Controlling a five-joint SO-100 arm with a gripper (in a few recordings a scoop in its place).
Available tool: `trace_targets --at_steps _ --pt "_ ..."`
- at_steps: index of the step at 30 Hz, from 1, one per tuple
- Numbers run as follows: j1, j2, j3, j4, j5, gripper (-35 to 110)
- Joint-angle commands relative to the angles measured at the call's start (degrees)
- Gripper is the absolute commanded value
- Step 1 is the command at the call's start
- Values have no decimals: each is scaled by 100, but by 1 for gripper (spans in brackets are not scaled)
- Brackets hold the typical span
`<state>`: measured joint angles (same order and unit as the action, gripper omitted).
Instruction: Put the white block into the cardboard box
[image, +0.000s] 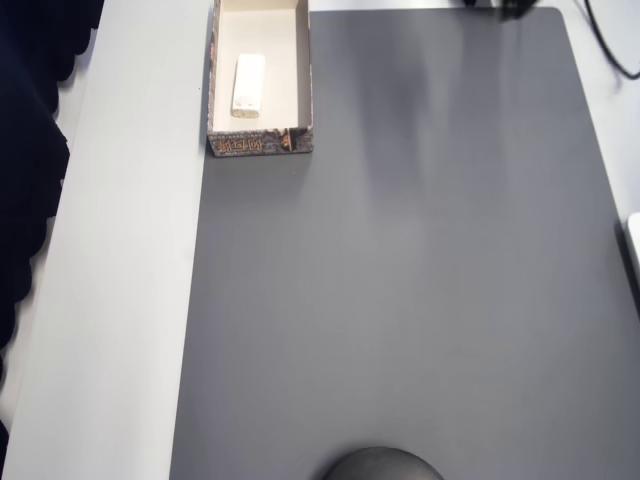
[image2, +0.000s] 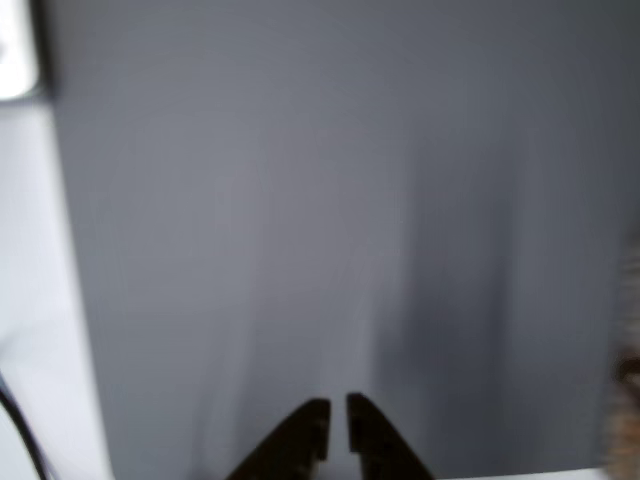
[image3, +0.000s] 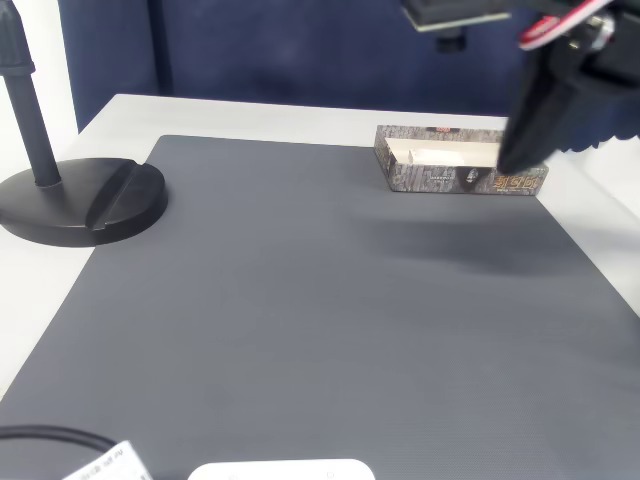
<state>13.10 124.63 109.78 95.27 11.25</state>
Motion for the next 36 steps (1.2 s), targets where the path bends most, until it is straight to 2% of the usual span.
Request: trace_targets --at_steps 1,14,21,36 --pt "-668 1187 1310 -334 -606 -2" --pt "-1266 3911 3771 -826 -1239 -2" --pt "-1134 5010 4852 -1415 -967 -2" --pt "-1125 6240 6100 -1740 -1037 -2"
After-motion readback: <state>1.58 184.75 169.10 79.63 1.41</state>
